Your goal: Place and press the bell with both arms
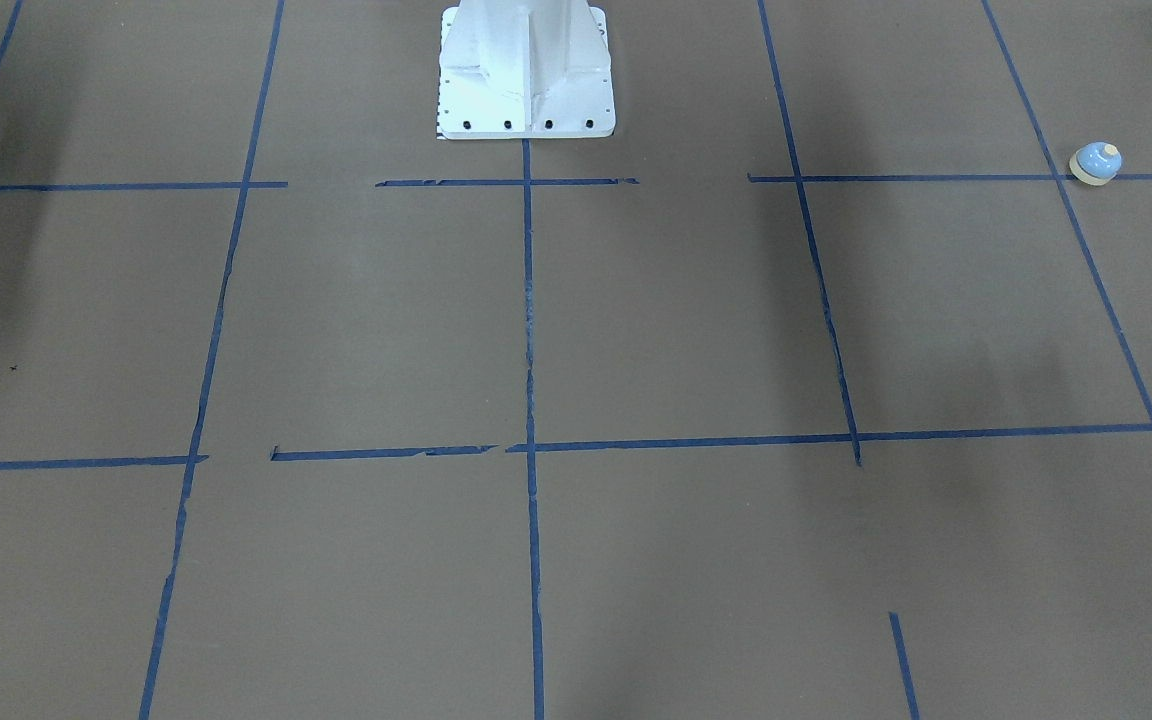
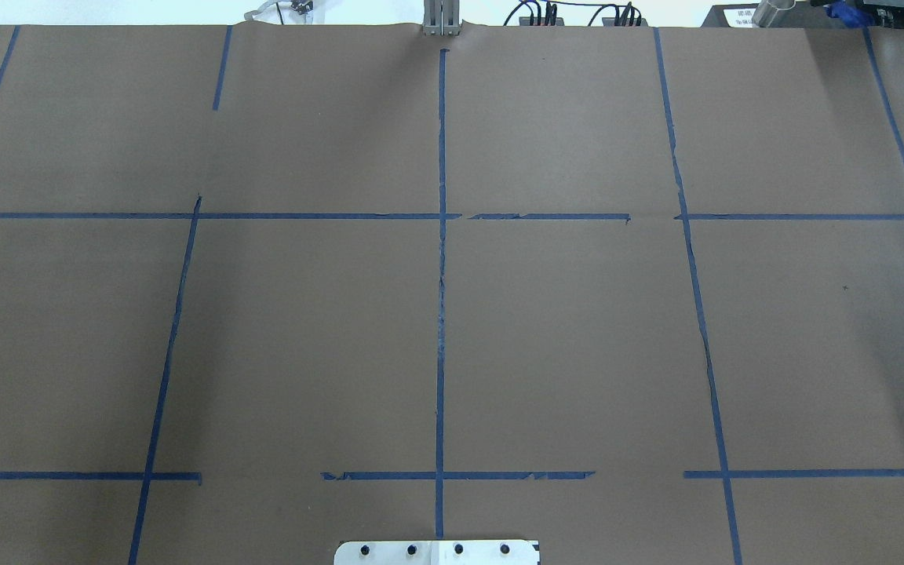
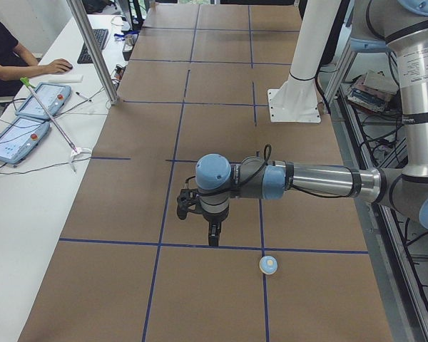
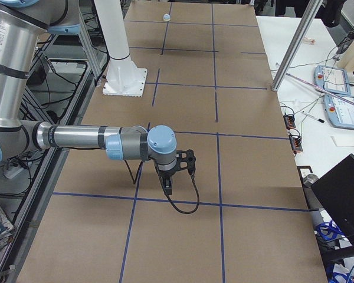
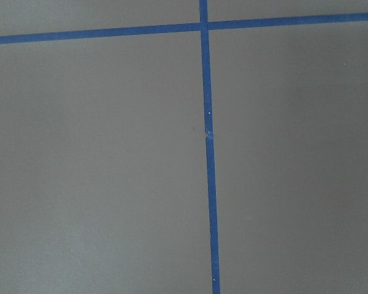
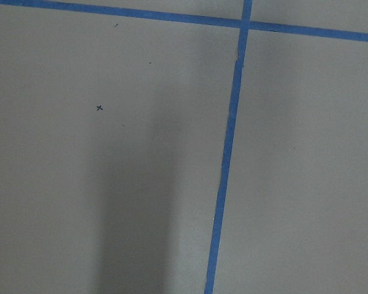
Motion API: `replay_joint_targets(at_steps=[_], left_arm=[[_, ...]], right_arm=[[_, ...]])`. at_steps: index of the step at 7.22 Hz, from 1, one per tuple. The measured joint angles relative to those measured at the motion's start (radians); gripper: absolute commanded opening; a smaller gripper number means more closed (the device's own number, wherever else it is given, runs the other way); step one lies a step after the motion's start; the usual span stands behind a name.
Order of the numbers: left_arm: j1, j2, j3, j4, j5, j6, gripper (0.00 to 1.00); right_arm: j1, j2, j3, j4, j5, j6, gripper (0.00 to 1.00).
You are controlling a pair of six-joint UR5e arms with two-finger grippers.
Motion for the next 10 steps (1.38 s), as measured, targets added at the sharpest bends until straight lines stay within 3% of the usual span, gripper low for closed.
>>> replay_joint_targets(at_steps=[7, 10], left_arm=[[-0.001, 0.041, -0.008, -0.054, -0.001, 0.006, 1.00], [0.043, 0.085, 0.043, -0.078, -0.001, 0.011, 1.00]], right_arm=[[-0.001, -0.008, 0.002, 0.036, 0.010, 0.011, 1.00], [-0.004, -0.007, 0.001, 0.059, 0.013, 0.012, 1.00]])
